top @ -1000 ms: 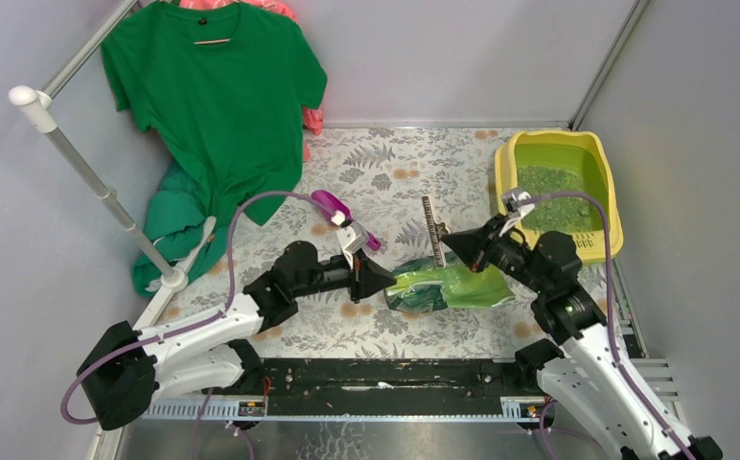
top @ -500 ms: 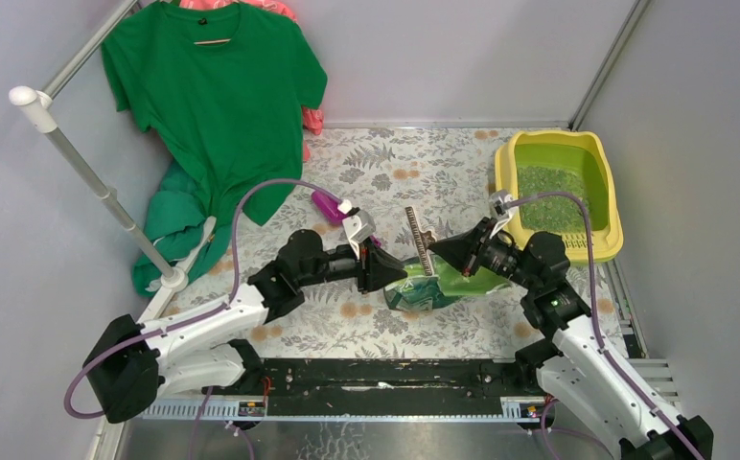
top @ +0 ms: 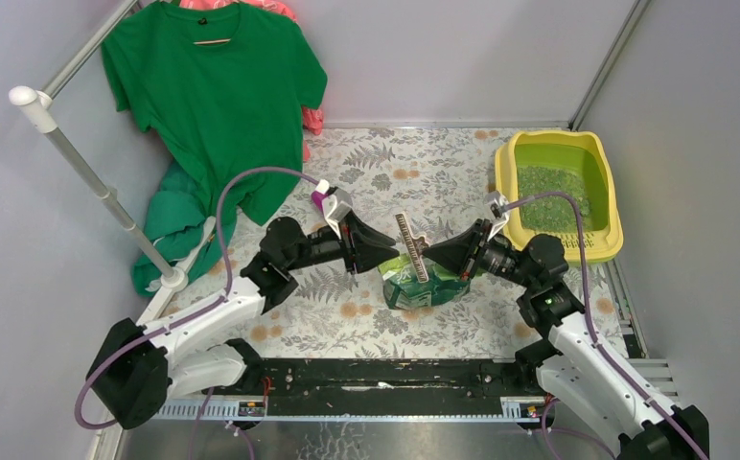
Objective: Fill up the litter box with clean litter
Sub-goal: Pick up the clamp at the center of the board.
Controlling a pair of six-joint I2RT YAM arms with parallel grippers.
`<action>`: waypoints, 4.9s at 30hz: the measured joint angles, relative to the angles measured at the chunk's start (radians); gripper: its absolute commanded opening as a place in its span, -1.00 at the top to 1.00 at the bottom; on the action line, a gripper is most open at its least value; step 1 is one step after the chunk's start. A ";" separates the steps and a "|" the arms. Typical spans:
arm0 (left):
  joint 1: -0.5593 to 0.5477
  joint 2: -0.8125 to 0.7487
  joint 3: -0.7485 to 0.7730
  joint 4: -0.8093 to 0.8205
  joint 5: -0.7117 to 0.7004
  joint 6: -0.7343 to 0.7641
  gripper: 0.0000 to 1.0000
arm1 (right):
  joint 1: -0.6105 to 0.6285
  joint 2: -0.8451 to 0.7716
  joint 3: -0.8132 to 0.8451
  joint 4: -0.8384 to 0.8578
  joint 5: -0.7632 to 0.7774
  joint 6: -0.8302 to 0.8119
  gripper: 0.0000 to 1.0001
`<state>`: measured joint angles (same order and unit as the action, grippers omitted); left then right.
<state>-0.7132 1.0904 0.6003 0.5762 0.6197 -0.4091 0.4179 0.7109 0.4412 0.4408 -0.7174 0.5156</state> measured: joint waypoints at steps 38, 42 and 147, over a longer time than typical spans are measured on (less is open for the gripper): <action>0.048 0.276 -0.040 0.552 0.087 -0.365 0.54 | -0.002 0.060 -0.061 0.188 -0.080 0.101 0.39; 0.048 0.283 -0.034 0.543 0.083 -0.369 0.55 | -0.002 0.059 -0.061 0.185 -0.080 0.107 0.12; 0.099 0.531 0.032 0.871 0.302 -0.797 0.49 | -0.053 0.019 -0.071 0.136 -0.145 0.104 0.62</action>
<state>-0.6140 1.6215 0.6323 1.4467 0.9218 -1.2060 0.3653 0.7303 0.3702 0.5766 -0.8627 0.6197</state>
